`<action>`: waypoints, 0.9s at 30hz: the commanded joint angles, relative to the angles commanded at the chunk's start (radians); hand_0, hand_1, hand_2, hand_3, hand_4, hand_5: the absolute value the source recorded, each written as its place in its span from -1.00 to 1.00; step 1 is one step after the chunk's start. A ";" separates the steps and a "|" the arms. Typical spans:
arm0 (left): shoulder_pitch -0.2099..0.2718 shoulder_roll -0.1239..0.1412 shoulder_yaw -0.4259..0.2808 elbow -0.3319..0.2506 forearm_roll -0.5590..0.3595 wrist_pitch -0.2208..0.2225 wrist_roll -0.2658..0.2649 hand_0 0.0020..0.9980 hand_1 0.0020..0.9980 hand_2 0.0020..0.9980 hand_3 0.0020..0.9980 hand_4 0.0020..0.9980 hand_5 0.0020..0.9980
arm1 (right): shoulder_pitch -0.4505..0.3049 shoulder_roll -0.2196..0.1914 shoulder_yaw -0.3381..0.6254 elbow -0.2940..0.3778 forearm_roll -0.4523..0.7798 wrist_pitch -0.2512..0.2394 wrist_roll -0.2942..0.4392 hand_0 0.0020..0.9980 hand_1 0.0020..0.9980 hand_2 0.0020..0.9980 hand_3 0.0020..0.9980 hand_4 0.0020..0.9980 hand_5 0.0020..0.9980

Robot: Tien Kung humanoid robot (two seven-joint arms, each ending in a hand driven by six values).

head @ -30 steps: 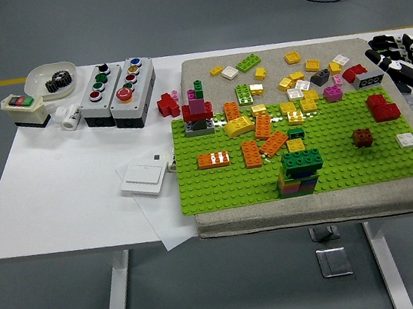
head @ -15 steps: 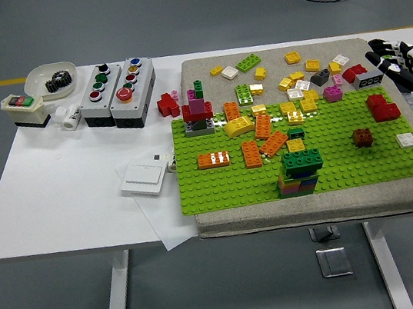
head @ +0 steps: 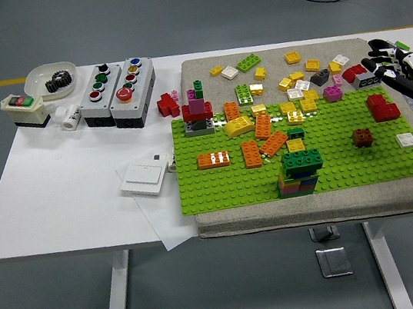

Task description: Pick up the brick,pile it on top of brick,press brick,pick up the brick,pile it on top of brick,press brick

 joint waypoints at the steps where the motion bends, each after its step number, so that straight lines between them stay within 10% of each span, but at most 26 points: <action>1: 0.000 0.000 0.001 0.000 -0.001 0.000 0.000 0.34 0.43 0.47 0.18 0.35 0.32 | 0.001 -0.001 0.000 0.000 0.001 0.000 -0.002 0.62 0.55 0.59 0.58 0.99 0.82; 27: -0.017 -0.005 0.013 0.000 -0.017 0.002 -0.005 0.33 0.42 0.47 0.18 0.35 0.32 | -0.010 -0.005 0.018 -0.006 -0.011 0.009 -0.025 0.60 0.53 0.59 0.57 0.97 0.80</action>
